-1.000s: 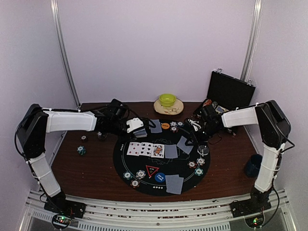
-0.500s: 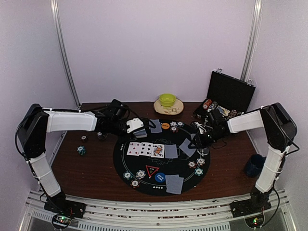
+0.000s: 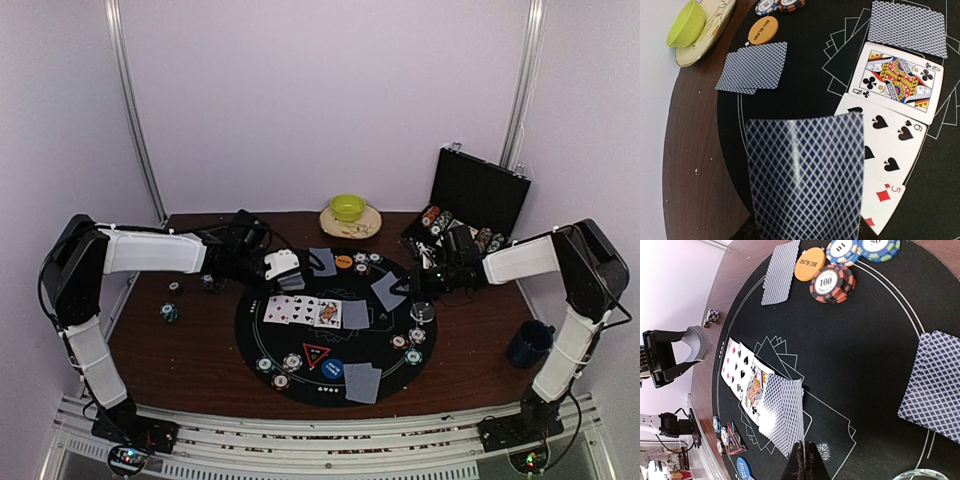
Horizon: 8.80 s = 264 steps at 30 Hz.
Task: Distribute texas hold em gaming equipment
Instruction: Place the poker card in the community card area, then place the face-down deck piles at the center of the board, then reset both arms
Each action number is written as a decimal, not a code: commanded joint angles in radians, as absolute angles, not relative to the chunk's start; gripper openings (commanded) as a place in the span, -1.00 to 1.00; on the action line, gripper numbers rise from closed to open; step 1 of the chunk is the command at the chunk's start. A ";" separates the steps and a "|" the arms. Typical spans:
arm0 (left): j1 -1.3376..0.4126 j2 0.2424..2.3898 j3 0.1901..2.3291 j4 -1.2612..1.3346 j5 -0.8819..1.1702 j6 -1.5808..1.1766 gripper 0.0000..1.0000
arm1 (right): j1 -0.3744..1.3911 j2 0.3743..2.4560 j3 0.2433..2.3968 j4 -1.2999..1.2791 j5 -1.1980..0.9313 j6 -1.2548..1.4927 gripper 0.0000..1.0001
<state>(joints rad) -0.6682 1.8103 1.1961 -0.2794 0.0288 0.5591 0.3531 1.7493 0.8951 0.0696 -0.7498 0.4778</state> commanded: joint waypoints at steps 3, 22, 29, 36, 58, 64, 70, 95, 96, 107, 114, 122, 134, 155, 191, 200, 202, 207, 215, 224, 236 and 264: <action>-0.658 1.810 1.230 -0.261 0.023 0.561 -0.82 | 0.369 1.762 0.868 0.129 -0.712 0.512 -1.00; -0.653 1.790 1.220 -0.252 0.033 0.560 -0.82 | 0.415 1.788 0.896 -0.006 -0.624 0.352 -0.44; -0.653 1.792 1.221 -0.251 0.038 0.558 -0.82 | 0.423 1.765 0.909 -0.060 -0.624 0.274 -0.32; -0.653 1.792 1.216 -0.247 0.044 0.559 -0.82 | 0.469 1.751 0.910 -0.107 -0.614 0.206 -0.21; -0.650 1.787 1.210 -0.245 0.056 0.558 -0.81 | 0.490 1.764 0.956 -0.221 -0.515 0.069 -0.14; -0.650 1.789 1.210 -0.242 0.060 0.557 -0.81 | 0.502 1.758 0.952 -0.253 -0.477 0.029 -0.13; -0.649 1.789 1.210 -0.242 0.061 0.557 -0.81 | 0.504 1.752 0.957 -0.274 -0.425 -0.006 -0.11; -0.647 1.787 1.208 -0.241 0.065 0.557 -0.81 | 0.611 1.733 0.962 -0.327 -0.401 -0.073 -0.03; -0.646 1.786 1.209 -0.241 0.066 0.556 -0.81 | 0.612 1.731 0.962 -0.327 -0.389 -0.076 -0.03; -0.642 1.780 1.204 -0.238 0.062 0.555 -0.81 | 0.612 1.670 0.984 -0.367 -0.225 -0.126 0.02; -0.623 1.775 1.204 -0.238 0.055 0.551 -0.81 | 0.601 1.623 1.018 -0.419 -0.162 -0.178 0.12; -0.576 1.764 1.208 -0.245 0.009 0.531 -0.83 | 0.547 1.526 1.123 -0.451 -0.097 -0.206 0.76; -0.480 1.774 1.216 -0.259 0.020 0.519 -0.81 | 0.400 1.372 1.049 -0.343 -0.018 -0.221 1.00; -0.365 2.074 1.535 -0.359 0.082 0.506 -0.81 | 0.233 1.354 0.991 -0.307 -0.085 -0.259 1.00; -0.318 1.951 1.355 -0.450 0.206 0.409 -0.78 | 0.233 1.350 0.975 -0.304 -0.113 -0.284 1.00; -0.330 1.923 1.264 -0.426 0.237 0.433 -0.66 | 0.233 1.360 0.974 -0.302 -0.109 -0.285 1.00; -0.332 1.932 1.257 -0.418 0.240 0.433 -0.59 | 0.233 1.361 0.974 -0.302 -0.108 -0.285 1.00; -0.339 1.955 1.251 -0.413 0.243 0.431 -0.14 | 0.233 1.361 0.973 -0.301 -0.107 -0.285 1.00; -0.344 1.933 1.232 -0.407 0.241 0.437 0.94 | 0.233 1.364 0.972 -0.301 -0.108 -0.285 1.00; -0.344 1.885 1.245 -0.434 0.255 0.442 0.96 | 0.232 1.365 0.973 -0.301 -0.106 -0.282 1.00; -0.321 1.627 1.297 -0.501 0.223 0.430 0.96 | 0.232 1.320 0.999 -0.301 -0.070 -0.206 1.00; -0.034 0.532 0.525 -0.219 0.065 0.276 0.96 | 0.210 0.527 0.640 -0.258 0.043 -0.099 1.00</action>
